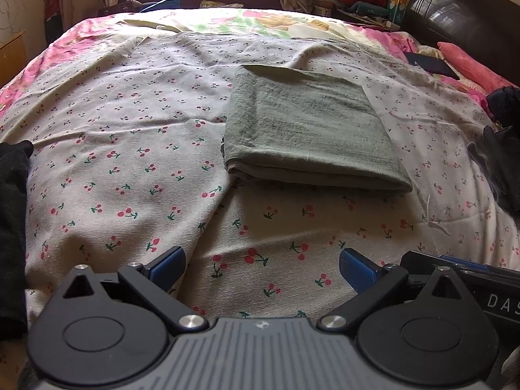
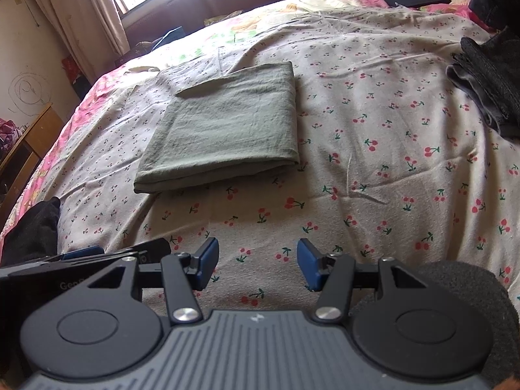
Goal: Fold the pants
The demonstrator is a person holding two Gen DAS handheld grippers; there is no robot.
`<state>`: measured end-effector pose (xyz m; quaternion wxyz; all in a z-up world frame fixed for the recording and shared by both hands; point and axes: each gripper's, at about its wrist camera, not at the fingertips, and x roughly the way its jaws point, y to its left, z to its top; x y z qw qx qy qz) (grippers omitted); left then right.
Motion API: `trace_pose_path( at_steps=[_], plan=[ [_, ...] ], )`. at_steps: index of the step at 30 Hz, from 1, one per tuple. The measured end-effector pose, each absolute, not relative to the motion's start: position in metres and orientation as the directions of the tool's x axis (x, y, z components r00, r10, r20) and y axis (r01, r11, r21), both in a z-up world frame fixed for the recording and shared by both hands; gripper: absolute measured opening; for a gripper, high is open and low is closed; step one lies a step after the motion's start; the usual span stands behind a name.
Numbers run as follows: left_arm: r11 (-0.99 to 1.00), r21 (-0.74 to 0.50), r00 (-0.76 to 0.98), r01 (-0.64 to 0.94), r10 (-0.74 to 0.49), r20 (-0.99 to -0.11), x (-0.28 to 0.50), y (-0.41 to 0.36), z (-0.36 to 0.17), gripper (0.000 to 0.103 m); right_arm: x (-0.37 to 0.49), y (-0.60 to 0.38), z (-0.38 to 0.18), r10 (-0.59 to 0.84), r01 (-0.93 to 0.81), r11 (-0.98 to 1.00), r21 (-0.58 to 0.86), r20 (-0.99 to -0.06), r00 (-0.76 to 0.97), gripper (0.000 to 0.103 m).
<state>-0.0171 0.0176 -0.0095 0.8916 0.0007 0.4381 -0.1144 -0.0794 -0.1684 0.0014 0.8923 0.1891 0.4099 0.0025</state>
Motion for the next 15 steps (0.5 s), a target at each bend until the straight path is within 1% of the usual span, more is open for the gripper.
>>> trace_pose_path(
  at_steps=[10, 15],
  plan=[
    [0.976, -0.087, 0.592, 0.201, -0.192, -0.783, -0.0169, 0.0169, -0.0109, 0.103, -0.077, -0.1698, -0.0012, 0.166, 0.153, 0.925, 0.349, -0.73, 0.663, 0.055],
    [0.975, -0.059, 0.599, 0.214, -0.179, -0.781, -0.0191, 0.0126, -0.0109, 0.103, -0.0775, -0.1694, -0.0013, 0.167, 0.153, 0.923, 0.353, -0.727, 0.666, 0.055]
  ],
)
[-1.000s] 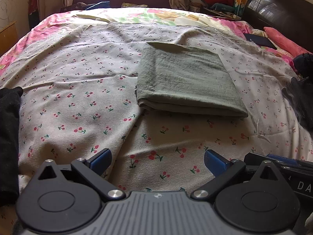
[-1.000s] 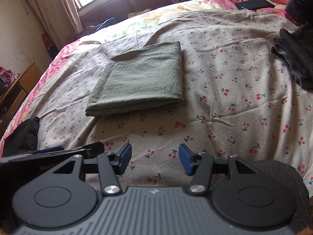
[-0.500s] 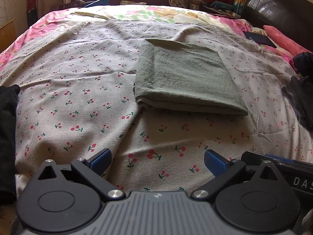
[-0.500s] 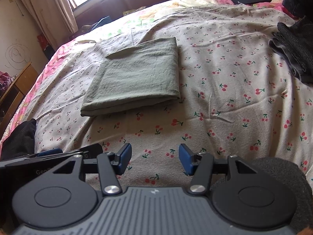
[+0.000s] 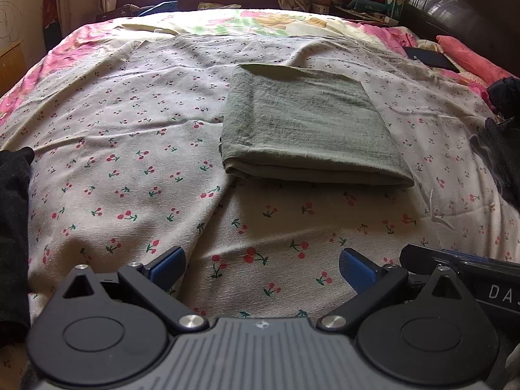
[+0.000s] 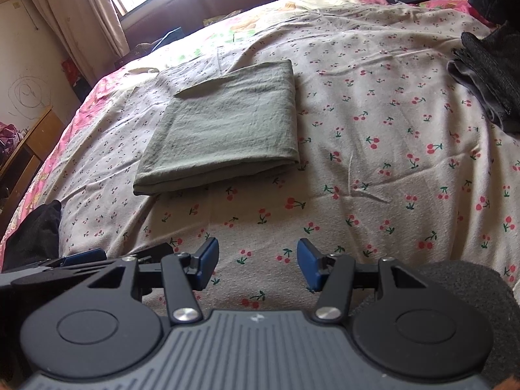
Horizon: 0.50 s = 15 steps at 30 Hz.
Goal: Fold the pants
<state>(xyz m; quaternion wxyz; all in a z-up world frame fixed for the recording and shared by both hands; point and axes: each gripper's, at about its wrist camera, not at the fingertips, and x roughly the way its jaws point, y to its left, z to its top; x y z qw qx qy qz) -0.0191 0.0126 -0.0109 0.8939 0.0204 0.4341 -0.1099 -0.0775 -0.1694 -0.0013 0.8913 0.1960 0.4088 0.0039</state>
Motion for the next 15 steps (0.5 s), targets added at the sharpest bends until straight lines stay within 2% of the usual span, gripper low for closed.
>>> trace_pose_path(
  at_steps=[15],
  plan=[
    [0.976, -0.058, 0.605, 0.211, -0.177, -0.776, -0.0199, 0.0131, -0.0095, 0.103, -0.0783, -0.1691, -0.0002, 0.158, 0.153, 0.927, 0.344, -0.725, 0.67, 0.055]
  ],
)
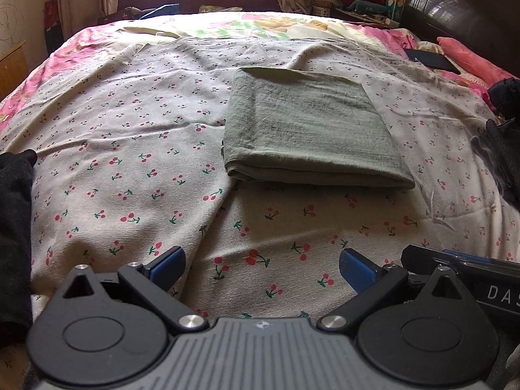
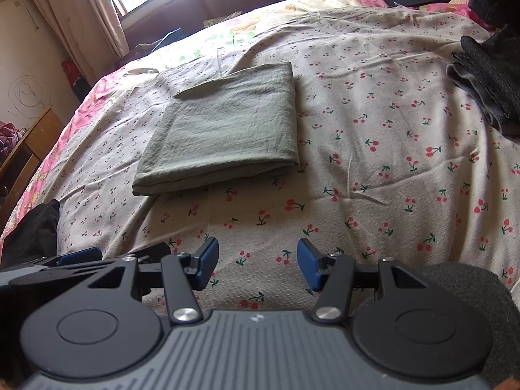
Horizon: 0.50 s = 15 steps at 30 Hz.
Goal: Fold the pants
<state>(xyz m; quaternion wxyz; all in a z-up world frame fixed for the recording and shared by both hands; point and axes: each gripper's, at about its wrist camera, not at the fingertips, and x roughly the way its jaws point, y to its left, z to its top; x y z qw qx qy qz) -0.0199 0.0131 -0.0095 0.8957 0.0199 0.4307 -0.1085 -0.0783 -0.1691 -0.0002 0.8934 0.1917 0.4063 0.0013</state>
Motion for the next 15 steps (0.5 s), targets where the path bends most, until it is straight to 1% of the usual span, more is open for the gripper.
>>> trace_pose_path(
  at_steps=[15],
  plan=[
    [0.976, -0.058, 0.604, 0.211, -0.177, -0.777, -0.0194, 0.0135, -0.0092, 0.103, -0.0774, -0.1691, -0.0007, 0.157, 0.154, 0.927, 0.342, -0.726, 0.67, 0.055]
  ],
)
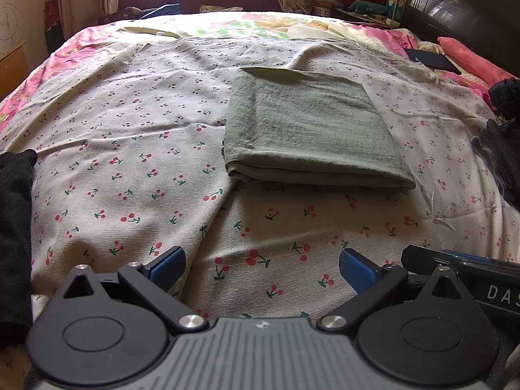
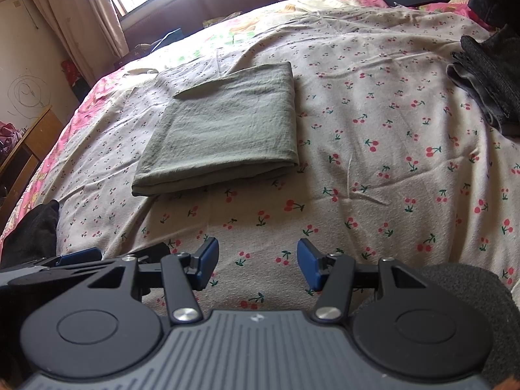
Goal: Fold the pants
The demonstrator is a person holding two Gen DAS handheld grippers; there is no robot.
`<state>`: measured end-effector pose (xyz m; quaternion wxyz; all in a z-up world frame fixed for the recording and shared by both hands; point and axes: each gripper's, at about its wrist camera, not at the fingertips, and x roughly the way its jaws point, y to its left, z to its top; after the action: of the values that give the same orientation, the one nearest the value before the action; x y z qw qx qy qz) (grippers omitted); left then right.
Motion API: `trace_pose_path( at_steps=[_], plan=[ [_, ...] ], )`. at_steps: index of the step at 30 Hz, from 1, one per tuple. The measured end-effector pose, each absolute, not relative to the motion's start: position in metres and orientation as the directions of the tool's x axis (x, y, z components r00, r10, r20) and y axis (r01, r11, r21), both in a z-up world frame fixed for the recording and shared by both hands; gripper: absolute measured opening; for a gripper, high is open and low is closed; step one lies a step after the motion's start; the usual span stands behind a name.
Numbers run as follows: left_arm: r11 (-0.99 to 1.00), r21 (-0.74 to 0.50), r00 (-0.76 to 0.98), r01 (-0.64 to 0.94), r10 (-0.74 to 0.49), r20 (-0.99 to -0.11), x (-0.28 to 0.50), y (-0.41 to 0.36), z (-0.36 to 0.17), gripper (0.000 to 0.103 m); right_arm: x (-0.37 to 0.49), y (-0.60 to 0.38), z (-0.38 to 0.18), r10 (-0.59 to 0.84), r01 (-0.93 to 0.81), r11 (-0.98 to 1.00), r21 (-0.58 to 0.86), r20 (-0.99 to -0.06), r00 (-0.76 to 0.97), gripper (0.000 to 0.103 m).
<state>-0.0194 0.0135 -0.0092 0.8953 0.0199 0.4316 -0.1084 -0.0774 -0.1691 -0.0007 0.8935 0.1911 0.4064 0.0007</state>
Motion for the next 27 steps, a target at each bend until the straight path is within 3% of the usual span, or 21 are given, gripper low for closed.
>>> trace_pose_path(
  at_steps=[27],
  plan=[
    [0.976, -0.024, 0.632, 0.215, -0.158, -0.759, -0.0212, 0.0113, -0.0045, 0.103, -0.0775, -0.1693, -0.0001, 0.158, 0.153, 0.925, 0.348, -0.718, 0.678, 0.056]
  ],
)
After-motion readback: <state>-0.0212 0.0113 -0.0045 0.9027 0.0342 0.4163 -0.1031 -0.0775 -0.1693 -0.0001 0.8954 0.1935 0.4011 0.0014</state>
